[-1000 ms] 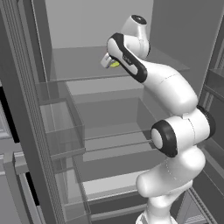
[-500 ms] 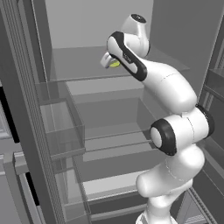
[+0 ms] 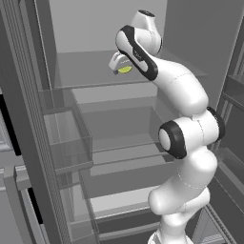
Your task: Grab a lemon wedge from the fridge and one ice cube from the ice bowl, and put them in the glass of lemonade.
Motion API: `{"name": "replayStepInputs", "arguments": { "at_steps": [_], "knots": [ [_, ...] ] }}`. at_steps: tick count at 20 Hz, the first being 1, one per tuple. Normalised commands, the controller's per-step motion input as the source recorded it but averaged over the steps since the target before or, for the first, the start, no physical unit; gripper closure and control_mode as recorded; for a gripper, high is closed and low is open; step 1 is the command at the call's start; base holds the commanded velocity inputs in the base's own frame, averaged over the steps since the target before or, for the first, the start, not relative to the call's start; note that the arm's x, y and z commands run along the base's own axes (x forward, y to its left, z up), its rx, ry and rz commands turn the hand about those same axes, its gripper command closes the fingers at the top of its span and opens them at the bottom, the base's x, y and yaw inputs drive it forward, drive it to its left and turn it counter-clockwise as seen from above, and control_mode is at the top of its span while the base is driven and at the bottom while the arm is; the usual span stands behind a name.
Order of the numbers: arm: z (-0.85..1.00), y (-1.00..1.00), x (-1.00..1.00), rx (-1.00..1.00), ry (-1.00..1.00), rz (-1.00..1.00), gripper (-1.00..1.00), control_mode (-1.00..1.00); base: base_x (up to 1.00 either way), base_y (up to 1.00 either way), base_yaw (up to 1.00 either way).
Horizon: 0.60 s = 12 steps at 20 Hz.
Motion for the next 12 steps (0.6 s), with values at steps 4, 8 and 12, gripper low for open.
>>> {"name": "replayStepInputs", "arguments": {
  "at_steps": [4, 8, 12],
  "knots": [
    [-0.44, 0.00, 0.00, 0.00, -0.02, 0.00, -1.00, -1.00, 0.00, 0.00, 0.00],
    [-0.29, 0.00, -0.02, 0.00, 0.00, 0.00, -1.00, -1.00, 0.00, 0.00, 0.00],
    [-0.07, 0.03, -0.02, 0.00, 0.00, 0.00, 1.00, -1.00, 0.00, 0.00, 0.00]
  ]
}}
